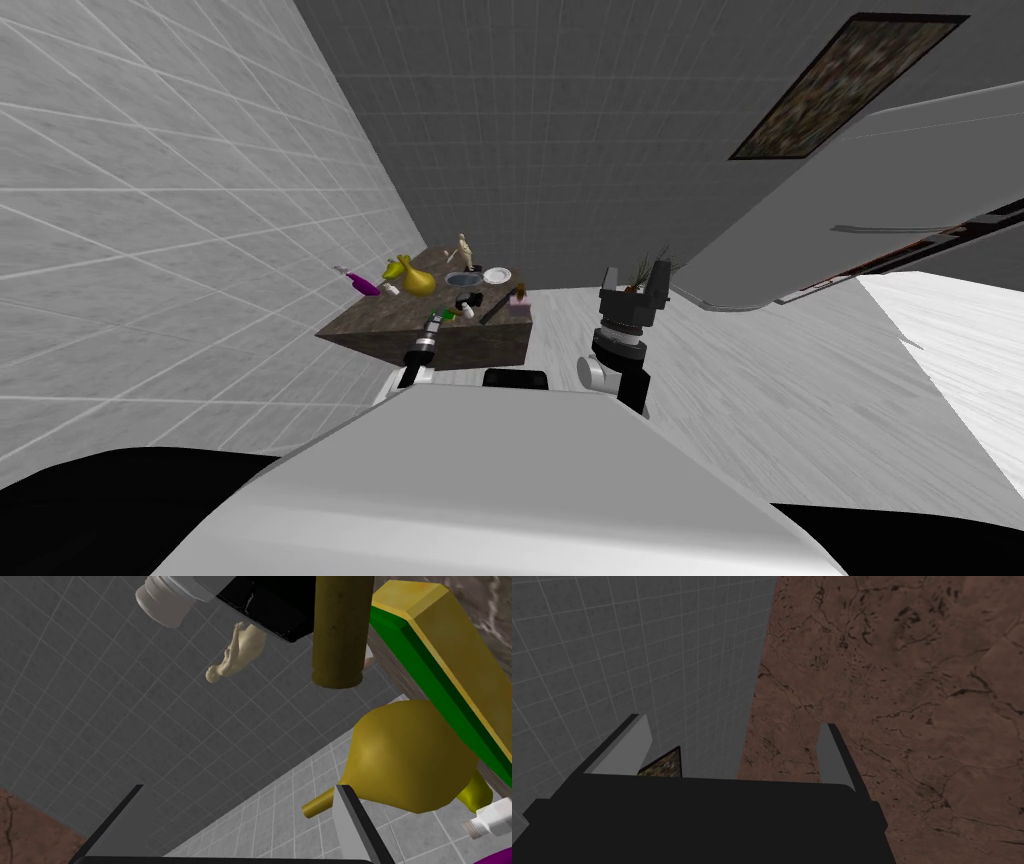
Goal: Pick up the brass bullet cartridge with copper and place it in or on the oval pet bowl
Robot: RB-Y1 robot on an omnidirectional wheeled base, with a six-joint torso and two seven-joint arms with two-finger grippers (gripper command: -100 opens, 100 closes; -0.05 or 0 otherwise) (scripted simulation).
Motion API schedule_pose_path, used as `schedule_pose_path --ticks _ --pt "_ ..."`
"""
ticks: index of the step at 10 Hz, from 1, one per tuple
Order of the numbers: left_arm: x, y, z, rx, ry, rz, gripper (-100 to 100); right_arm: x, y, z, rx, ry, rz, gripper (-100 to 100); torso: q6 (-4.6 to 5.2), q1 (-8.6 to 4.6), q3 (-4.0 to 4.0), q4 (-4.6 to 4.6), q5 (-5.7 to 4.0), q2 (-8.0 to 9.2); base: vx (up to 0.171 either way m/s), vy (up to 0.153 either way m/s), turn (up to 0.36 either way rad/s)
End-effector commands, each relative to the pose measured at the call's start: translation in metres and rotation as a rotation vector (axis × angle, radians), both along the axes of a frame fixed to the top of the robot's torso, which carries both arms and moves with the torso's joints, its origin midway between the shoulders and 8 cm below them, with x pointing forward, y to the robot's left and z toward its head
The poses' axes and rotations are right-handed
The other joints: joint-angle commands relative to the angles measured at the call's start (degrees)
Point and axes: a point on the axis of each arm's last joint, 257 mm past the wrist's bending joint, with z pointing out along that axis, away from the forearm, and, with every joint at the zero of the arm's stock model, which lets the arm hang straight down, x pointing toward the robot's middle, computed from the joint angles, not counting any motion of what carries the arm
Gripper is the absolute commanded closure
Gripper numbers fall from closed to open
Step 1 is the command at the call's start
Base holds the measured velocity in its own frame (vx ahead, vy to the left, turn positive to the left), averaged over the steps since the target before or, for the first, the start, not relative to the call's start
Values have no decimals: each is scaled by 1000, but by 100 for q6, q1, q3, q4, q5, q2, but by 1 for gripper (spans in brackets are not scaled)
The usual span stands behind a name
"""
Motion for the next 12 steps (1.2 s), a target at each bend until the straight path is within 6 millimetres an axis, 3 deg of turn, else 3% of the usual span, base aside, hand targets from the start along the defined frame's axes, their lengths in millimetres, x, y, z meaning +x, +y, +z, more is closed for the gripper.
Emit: schedule_pose_path --ticks 1,6,7,8,9,10,12 --pt "-4 6 -16 40 44 3 -100 0 0 0 0 0 0 0 0 0 0 0 0 0 79 -71 63" --pt "-16 27 -60 150 167 7 -100 0 0 0 0 0 0 0 0 10 1 0 2 2 77 -55 48" --pt "-15 25 -55 136 151 7 -100 0 0 0 0 0 0 0 1 10 -1 0 2 -1 41 -26 10" --pt "-15 26 -56 139 154 7 0 0 0 0 0 0 0 0 1 18 6 2 3 12 7 -5 -1" --pt "-15 26 -56 139 154 7 -100 0 0 0 0 0 0 0 1 26 13 5 5 24 0 0 0" --pt "-15 26 -56 139 154 7 100 0 0 0 0 0 0 0 1 29 16 6 6 29 0 0 0" --pt "-15 26 -56 139 154 7 100 0 0 0 0 0 0 0 1 30 18 7 6 32 0 0 0"
